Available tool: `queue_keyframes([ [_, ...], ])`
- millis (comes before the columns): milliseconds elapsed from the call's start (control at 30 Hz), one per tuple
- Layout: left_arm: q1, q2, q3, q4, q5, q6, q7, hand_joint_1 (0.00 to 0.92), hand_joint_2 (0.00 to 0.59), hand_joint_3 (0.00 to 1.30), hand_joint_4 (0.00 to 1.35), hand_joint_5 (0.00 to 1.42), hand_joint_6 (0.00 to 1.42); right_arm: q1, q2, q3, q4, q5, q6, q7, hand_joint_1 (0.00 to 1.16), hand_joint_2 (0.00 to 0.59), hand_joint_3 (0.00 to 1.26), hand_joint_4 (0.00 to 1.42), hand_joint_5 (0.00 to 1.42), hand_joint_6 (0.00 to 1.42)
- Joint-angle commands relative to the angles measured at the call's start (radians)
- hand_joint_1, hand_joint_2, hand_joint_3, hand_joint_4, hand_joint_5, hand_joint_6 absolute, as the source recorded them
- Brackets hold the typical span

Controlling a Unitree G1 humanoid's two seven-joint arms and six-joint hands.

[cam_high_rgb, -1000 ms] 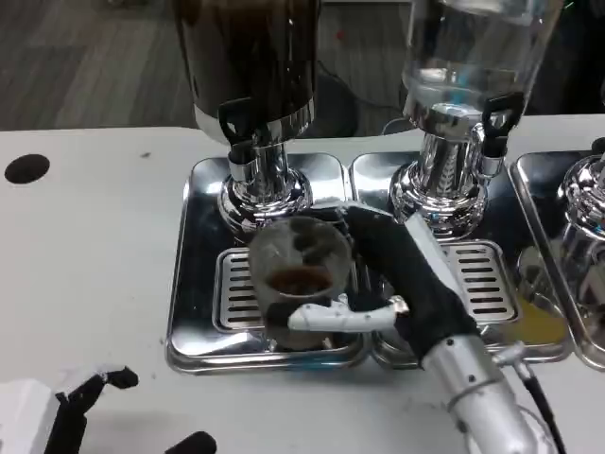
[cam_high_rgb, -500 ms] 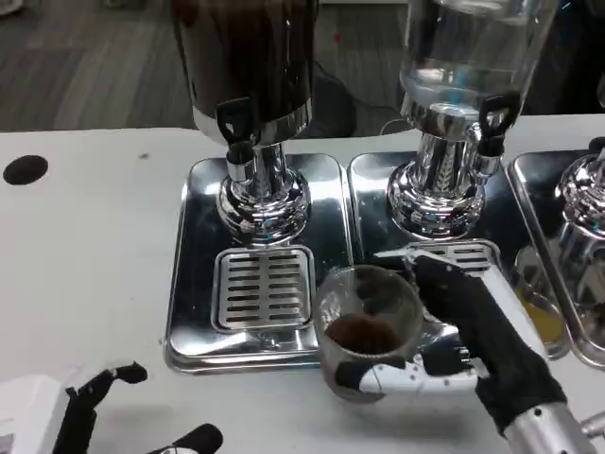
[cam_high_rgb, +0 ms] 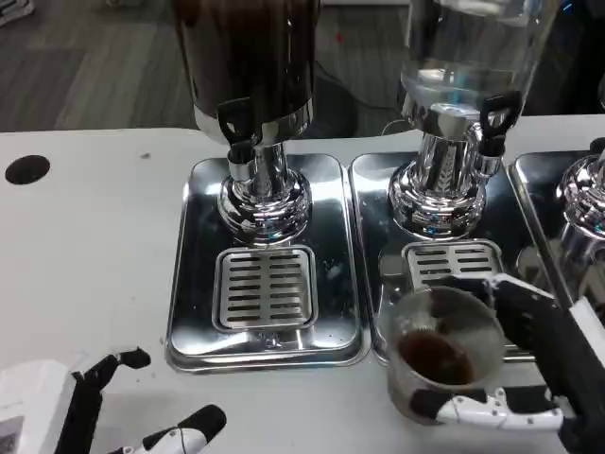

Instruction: Grasp the cup under the faucet to collect the drink, then remove the cup.

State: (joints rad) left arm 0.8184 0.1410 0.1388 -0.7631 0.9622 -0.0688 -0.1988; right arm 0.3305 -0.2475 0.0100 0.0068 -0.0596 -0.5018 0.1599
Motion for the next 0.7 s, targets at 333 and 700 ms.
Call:
queue_keyframes([
  [333,-0.003,0.003,-0.052,-0.026,0.064,0.053,-0.018,0.0,0.078,0.37,0.27,0.33,0.49,-0.016,0.0,-0.072,0.326,0.034,-0.329,-0.004,0.89,0.071,0.57,0.62,0.67,0.46],
  [700,0.018,0.002,-0.072,-0.045,0.091,0.066,-0.017,0.0,0.077,0.36,0.27,0.33,0.49,-0.074,0.018,-0.102,0.531,0.006,-0.52,-0.041,0.89,0.071,0.57,0.61,0.66,0.47],
])
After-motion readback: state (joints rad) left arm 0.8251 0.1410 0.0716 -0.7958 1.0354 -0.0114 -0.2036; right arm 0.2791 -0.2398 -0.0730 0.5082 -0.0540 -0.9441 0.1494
